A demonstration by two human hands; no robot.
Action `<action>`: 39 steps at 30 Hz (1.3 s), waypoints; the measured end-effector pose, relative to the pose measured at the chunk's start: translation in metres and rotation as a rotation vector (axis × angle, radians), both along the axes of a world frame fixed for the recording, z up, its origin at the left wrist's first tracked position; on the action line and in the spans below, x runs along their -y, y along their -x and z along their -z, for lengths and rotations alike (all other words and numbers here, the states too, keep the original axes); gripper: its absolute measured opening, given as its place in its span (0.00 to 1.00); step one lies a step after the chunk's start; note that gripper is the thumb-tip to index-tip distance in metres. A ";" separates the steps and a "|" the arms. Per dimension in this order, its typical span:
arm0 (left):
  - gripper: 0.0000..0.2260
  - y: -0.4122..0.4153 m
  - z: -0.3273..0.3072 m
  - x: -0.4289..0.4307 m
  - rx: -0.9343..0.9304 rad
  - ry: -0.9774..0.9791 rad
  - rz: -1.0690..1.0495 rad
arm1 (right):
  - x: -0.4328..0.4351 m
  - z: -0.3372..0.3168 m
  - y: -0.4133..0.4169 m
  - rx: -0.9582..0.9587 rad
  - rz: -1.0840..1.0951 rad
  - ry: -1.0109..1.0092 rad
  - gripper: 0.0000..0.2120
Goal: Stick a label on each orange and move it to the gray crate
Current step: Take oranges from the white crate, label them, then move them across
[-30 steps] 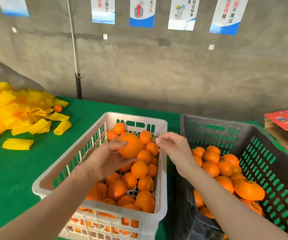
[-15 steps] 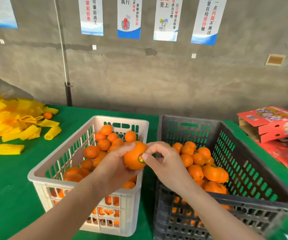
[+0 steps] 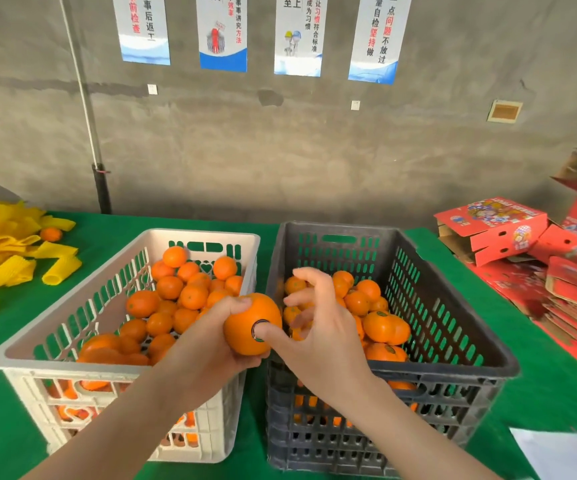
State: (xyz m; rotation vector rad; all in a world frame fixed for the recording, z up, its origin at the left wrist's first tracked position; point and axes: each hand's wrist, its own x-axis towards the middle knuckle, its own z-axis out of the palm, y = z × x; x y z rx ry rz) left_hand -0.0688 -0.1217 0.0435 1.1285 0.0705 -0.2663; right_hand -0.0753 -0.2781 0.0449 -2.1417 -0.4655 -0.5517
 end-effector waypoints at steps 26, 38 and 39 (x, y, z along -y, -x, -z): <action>0.09 -0.075 0.038 0.096 0.454 -1.497 0.269 | 0.207 0.069 -0.237 -0.639 0.248 0.868 0.37; 0.15 -0.065 0.027 0.097 0.544 -1.550 0.178 | 0.118 -0.026 -0.087 0.239 0.008 -0.057 0.06; 0.15 -0.064 0.028 0.096 0.547 -1.565 0.169 | 0.108 -0.020 -0.058 0.264 -0.118 -0.090 0.04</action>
